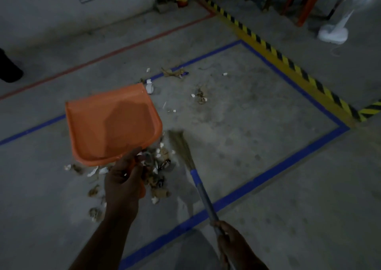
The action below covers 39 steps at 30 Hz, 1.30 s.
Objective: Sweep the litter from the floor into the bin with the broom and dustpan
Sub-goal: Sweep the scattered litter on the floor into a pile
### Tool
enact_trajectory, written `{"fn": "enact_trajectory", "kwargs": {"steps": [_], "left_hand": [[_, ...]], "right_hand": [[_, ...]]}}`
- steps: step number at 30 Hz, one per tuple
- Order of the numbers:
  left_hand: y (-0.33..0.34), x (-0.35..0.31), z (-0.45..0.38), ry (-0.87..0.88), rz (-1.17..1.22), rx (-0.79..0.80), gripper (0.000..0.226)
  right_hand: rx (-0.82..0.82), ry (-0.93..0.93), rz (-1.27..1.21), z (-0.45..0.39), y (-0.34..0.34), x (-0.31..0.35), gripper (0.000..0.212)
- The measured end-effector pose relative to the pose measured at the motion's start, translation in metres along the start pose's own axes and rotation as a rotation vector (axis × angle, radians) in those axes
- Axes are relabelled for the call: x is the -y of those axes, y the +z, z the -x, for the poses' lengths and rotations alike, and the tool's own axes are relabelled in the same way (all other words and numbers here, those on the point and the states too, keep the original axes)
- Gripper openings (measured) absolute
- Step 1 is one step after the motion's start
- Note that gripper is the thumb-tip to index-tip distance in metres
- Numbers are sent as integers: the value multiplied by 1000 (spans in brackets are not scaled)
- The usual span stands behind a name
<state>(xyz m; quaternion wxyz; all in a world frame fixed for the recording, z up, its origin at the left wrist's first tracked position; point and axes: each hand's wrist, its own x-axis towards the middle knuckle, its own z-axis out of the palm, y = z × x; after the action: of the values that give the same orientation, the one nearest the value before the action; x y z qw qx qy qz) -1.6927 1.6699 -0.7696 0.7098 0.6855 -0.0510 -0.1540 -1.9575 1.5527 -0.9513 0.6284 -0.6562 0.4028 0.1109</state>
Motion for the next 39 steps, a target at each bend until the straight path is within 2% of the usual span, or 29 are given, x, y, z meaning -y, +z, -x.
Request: {"fn": "enact_trajectory", "kwargs": {"steps": [4,9,15,20,25,31,35,39], "left_hand": [[69,-20,-33,3,-1,-9,37],[136,-29,-95,46,-4,-26,40],[199,-28,-178,12,37,-68,39],[241,-11,-222,-21,22,-127,33],[276,-2,-245,-38,-52,-206,30],[327,-10,-240,20,-5,-314,35],[351,-13,-219,18,31,-416,37],[372,-27,-194,35,37,-481,35]], "right_hand": [[10,-52,-155,-28,-93,40,34],[-134,-127,-84,-103,-215,93,29],[-144,-93,-77,-210,-349,169,29],[-133,-50,-2,-295,-423,205,31],[-6,7,94,-342,-448,202,31],[285,85,269,-356,-415,187,28],[531,25,323,-350,-401,198,29],[623,-55,267,-357,-418,219,31]]}}
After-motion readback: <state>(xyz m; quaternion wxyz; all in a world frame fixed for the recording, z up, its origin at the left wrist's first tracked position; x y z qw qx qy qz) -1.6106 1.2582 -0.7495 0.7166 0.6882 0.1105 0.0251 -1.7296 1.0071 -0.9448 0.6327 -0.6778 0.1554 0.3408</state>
